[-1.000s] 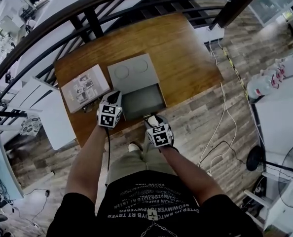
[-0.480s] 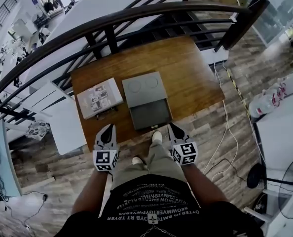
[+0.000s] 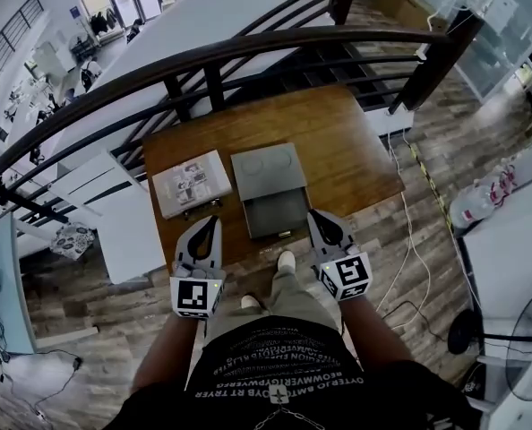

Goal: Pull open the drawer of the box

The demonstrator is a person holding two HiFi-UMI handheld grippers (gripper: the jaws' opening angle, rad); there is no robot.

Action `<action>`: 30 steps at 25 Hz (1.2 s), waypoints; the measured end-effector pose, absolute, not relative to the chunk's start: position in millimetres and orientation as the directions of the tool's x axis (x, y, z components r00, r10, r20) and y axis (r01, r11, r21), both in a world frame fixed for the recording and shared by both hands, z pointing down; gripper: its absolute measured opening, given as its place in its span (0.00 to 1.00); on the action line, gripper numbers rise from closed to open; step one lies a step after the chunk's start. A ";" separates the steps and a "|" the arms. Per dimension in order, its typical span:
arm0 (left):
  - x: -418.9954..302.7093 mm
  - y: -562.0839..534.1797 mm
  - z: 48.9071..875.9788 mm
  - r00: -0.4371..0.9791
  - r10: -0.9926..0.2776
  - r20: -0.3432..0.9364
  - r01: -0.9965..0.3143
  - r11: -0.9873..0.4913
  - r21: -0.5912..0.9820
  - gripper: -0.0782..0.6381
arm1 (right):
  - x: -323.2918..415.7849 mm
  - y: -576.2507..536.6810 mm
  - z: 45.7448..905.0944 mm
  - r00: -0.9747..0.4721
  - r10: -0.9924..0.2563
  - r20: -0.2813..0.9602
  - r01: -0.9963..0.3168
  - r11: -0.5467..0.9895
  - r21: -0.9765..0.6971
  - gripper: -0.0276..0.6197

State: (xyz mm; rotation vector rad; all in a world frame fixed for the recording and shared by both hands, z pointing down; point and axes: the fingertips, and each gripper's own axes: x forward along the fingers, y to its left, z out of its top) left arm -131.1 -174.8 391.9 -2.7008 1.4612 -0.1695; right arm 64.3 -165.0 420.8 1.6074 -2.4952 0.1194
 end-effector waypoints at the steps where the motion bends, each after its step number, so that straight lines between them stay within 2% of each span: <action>1: -131.3 -172.2 382.4 0.544 -0.838 0.054 -0.830 -0.546 -0.115 0.11 | 63.3 -163.0 411.6 -0.403 -0.897 0.179 -0.909 0.415 0.035 0.04; 15: -128.9 -138.3 304.7 0.562 -0.825 -0.054 -0.824 -0.554 -0.115 0.11 | 66.1 -135.8 304.4 -0.422 -0.905 0.057 -0.895 0.426 0.134 0.04; 23: -105.0 -133.5 296.7 0.539 -0.840 -0.062 -0.840 -0.531 -0.110 0.11 | 87.0 -142.3 302.4 -0.447 -0.893 0.055 -0.884 0.451 0.124 0.04; 30: -46.4 -142.6 288.0 0.523 -0.849 -0.073 -0.852 -0.518 -0.083 0.11 | 136.3 -150.1 305.3 -0.463 -0.884 0.065 -0.876 0.468 0.120 0.04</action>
